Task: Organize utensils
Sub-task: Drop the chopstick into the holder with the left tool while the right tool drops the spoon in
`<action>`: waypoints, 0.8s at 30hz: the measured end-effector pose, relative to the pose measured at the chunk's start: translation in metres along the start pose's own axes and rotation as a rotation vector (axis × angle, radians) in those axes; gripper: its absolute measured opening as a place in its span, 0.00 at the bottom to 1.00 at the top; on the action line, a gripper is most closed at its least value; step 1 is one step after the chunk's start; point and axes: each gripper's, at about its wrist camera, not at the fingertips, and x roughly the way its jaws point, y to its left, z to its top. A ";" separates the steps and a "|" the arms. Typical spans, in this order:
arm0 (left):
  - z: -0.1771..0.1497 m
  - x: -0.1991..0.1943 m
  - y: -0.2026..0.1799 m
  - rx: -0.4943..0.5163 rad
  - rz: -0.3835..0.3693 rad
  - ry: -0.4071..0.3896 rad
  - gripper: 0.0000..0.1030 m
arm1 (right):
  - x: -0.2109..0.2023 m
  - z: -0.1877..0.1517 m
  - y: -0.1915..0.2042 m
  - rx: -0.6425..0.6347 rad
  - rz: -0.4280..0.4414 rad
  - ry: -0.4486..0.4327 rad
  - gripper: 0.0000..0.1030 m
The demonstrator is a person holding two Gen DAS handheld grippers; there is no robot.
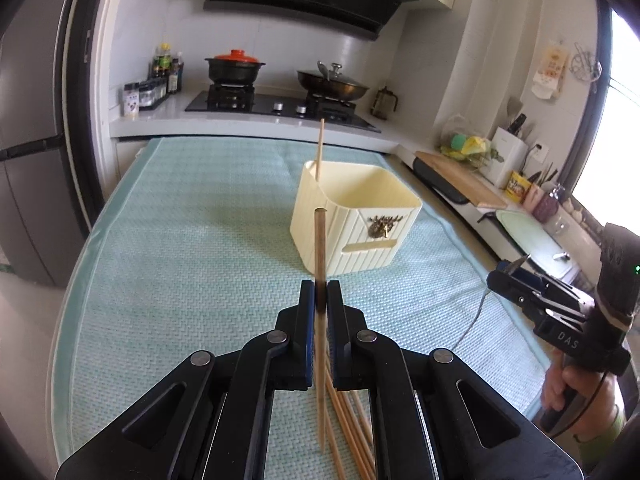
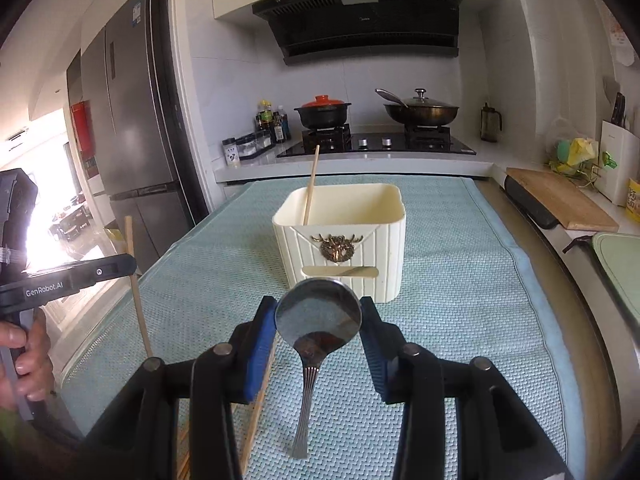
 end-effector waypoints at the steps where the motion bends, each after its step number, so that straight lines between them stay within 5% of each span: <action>1: 0.001 -0.003 0.000 -0.002 -0.004 -0.006 0.04 | -0.003 0.002 0.002 -0.003 0.000 -0.007 0.41; 14: 0.037 -0.018 -0.006 -0.040 -0.062 -0.067 0.04 | -0.026 0.038 0.007 -0.067 -0.004 -0.079 0.40; 24: 0.098 -0.026 -0.017 -0.011 -0.086 -0.130 0.04 | -0.036 0.088 0.001 -0.097 0.014 -0.128 0.40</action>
